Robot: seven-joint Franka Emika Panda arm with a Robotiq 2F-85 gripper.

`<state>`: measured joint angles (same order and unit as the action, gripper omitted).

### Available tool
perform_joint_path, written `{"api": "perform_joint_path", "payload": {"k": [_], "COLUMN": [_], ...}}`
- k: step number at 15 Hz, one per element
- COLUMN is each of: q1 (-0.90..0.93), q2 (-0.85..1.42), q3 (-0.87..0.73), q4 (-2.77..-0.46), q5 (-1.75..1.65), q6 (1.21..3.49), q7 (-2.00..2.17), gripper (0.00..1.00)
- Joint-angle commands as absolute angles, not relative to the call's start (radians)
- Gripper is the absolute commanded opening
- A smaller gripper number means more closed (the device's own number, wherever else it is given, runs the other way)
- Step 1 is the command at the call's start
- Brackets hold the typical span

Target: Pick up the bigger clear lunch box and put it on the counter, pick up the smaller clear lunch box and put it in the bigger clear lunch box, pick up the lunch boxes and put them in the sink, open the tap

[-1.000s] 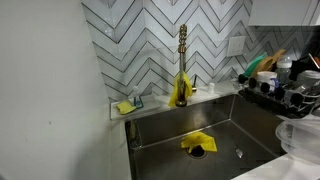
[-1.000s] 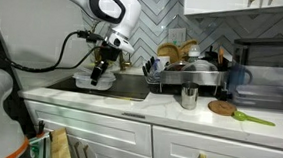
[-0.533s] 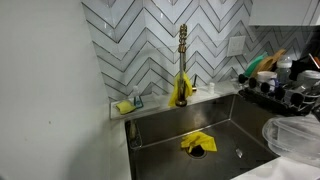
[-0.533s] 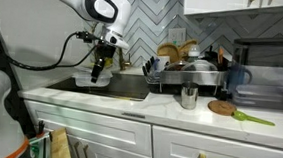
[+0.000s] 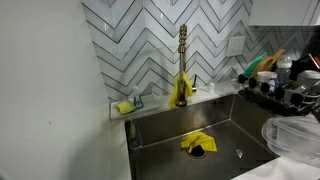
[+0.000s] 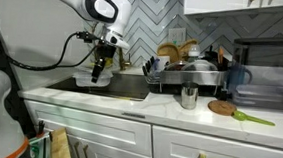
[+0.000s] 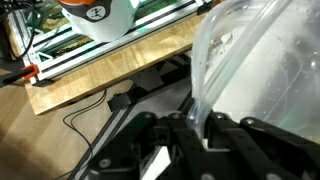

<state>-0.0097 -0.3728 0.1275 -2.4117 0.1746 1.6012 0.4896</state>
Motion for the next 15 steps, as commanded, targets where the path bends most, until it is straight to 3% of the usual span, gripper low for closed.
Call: {"api": "perform_joint_path", "payload": {"k": [1, 15], "q1": [0.044, 0.226], "q2": [-0.327, 0.021], "q3": [0.176, 0.283], "q4": [-2.418, -2.352], "q5": [0.194, 0.382], "q6": [1.677, 2.239], "q7": [0.466, 0.497], "gripper": [0.02, 0.02]}}
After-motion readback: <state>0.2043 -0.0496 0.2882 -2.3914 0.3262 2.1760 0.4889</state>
